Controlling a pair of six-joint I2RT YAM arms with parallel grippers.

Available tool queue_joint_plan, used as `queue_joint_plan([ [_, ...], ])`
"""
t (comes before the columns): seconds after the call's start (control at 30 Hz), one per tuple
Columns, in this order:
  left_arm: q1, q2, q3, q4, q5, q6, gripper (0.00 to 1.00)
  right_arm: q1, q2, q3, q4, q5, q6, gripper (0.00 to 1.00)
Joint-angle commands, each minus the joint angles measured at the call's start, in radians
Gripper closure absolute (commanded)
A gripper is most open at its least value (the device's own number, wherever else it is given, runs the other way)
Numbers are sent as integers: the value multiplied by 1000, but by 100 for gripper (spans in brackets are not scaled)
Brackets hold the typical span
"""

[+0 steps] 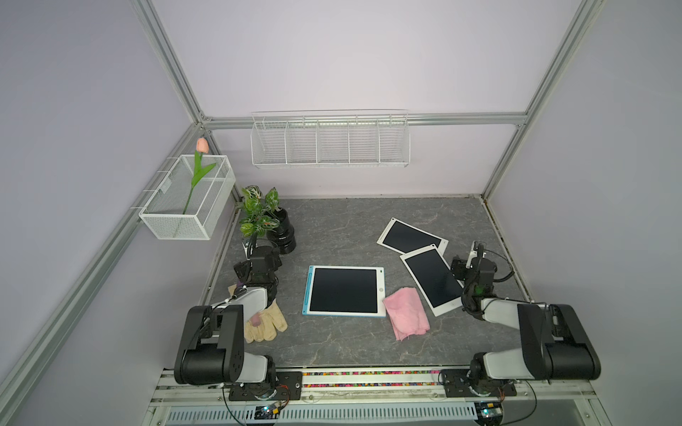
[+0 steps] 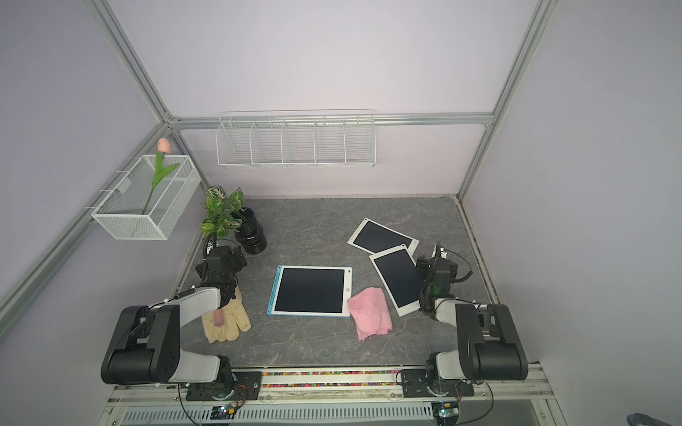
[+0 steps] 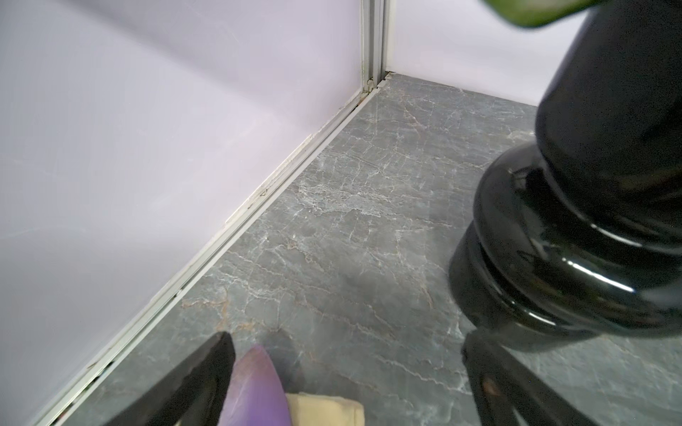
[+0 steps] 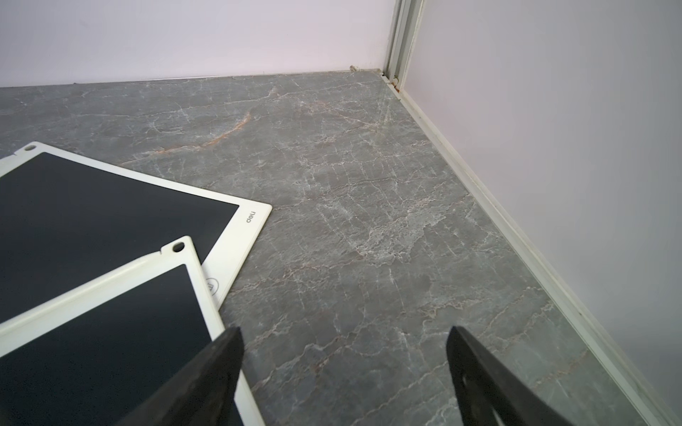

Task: Wipe the drawing tablet
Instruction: Reset both arms

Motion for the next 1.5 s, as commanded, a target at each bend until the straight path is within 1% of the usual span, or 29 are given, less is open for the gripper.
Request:
queue_joint_plan([
  [0.0, 5, 14, 3, 120, 97, 43, 1, -4, 19, -34, 179, -87, -19, 11],
  [0.03, 3, 3, -18, 157, 117, 52, 1, -4, 24, -56, 219, -88, -16, 11],
  [0.07, 2, 4, -61, 232, 125, 61, 1, -4, 36, -80, 267, -78, -12, 11],
  [0.1, 2, 13, -119, 341, 126, 57, 1, -4, 68, -112, 362, -58, -5, 11],
  [0.13, 2, 40, -179, 488, 115, 58, 0, -4, 107, -141, 468, -43, -9, 11],
  [0.17, 2, 68, -216, 588, 119, 69, 0, -4, 114, -148, 491, -42, -9, 11],
  [0.2, 2, 91, -225, 633, 117, 79, 0, -4, 97, -139, 447, -44, -8, 11],
  [0.23, 2, 76, -207, 581, 125, 75, 0, -1, 73, -122, 380, -44, -5, 11],
  [0.27, 2, 53, -168, 471, 131, 72, 0, 2, 71, -99, 340, -35, -5, 11],
  [0.3, 1, 35, -116, 321, 143, 64, 0, 4, 87, -70, 314, -33, -16, 11],
  [0.33, -8, 55, -110, 357, 127, 77, 0, 15, 95, -35, 258, -27, -30, 11],
  [0.37, -9, 72, -132, 428, 130, 90, 0, 23, 92, 8, 171, -34, -36, 11],
  [0.4, -9, 83, -141, 459, 132, 92, 0, 36, 88, 22, 130, -21, -42, 11],
  [0.43, -9, 78, -138, 448, 132, 92, 0, 37, 102, 10, 181, -18, -51, 11],
  [0.47, -9, 66, -128, 412, 130, 87, 0, 38, 105, 9, 189, -15, -53, 11],
  [0.5, -9, 48, -110, 345, 126, 73, 0, 38, 95, 13, 161, -17, -47, 11],
  [0.53, -9, 47, -106, 334, 127, 74, 0, 38, 89, 13, 155, -20, -46, 11],
  [0.6, -9, 63, -126, 400, 132, 90, 0, 37, 97, 6, 181, -21, -54, 11],
  [0.7, -8, 46, -110, 338, 131, 76, 0, 39, 94, 12, 167, -24, -54, 11],
  [0.73, -9, 52, -116, 365, 130, 81, 0, 39, 96, 10, 172, -23, -55, 11],
  [0.8, -9, 44, -110, 339, 132, 78, 0, 40, 91, 11, 162, -25, -54, 11],
  [1.47, -9, 46, -111, 342, 132, 78, 0, 41, 93, 8, 173, -24, -56, 11],
])
